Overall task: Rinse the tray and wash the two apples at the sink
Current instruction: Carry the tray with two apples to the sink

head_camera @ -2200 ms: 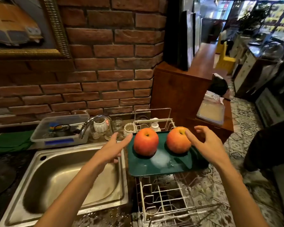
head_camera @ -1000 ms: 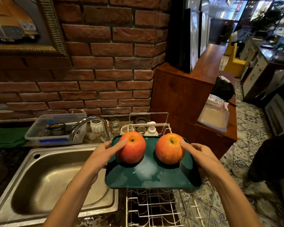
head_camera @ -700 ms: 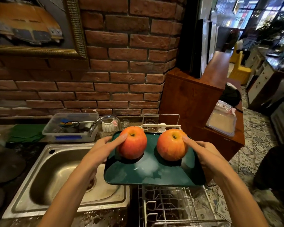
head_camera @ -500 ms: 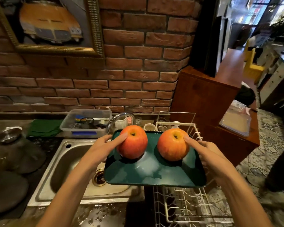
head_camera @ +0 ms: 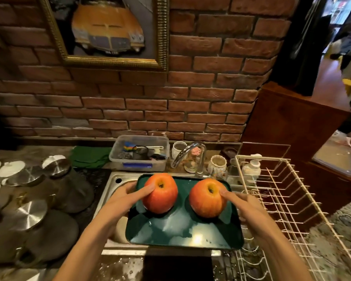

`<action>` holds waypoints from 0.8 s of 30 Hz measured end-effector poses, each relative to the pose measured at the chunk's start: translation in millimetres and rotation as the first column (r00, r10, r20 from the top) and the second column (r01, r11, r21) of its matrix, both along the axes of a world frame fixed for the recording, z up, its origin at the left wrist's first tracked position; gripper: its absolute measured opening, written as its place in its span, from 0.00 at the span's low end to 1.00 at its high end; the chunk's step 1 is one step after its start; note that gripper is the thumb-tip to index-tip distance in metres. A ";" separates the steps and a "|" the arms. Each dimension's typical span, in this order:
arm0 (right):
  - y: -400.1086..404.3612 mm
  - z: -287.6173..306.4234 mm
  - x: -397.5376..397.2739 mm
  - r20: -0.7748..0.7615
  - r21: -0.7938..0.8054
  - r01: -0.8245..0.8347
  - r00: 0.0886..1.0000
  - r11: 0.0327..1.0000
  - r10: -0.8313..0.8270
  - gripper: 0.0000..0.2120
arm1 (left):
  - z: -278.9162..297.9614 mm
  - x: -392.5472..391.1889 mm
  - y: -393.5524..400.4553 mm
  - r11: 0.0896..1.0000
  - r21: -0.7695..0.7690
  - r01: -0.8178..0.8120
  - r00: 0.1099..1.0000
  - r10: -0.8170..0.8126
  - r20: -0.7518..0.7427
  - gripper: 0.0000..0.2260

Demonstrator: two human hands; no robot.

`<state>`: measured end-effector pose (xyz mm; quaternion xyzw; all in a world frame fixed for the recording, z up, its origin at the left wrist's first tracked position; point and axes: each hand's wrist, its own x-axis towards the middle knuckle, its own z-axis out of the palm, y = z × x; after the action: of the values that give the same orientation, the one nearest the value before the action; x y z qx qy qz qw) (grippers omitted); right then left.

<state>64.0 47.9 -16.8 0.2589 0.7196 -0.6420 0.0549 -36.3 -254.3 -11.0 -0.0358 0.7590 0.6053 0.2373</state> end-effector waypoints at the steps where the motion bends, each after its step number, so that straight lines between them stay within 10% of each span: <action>1: -5.9 -4.9 -5.0 0.015 -0.017 0.010 1.000 1.000 -0.010 0.60 | -8.6 -6.4 -6.8 1.000 0.011 -0.007 1.000 0.007 0.018 0.22; 8: -31.5 -42.8 -37.8 0.099 -0.074 0.078 0.993 0.994 -0.070 0.55 | -58.7 -43.5 -37.0 1.000 -0.017 -0.002 0.997 0.004 0.082 0.56; 24: -35.1 -148.9 -112.8 0.210 -0.160 0.090 0.976 0.983 -0.055 0.60 | -156.7 -110.5 -43.7 0.991 0.006 -0.136 0.922 0.124 0.367 0.44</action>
<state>-48.8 12.8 -165.7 0.3442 0.6433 -0.6720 0.1266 -146.9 -298.0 -167.8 -0.1946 0.6879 0.6141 0.3344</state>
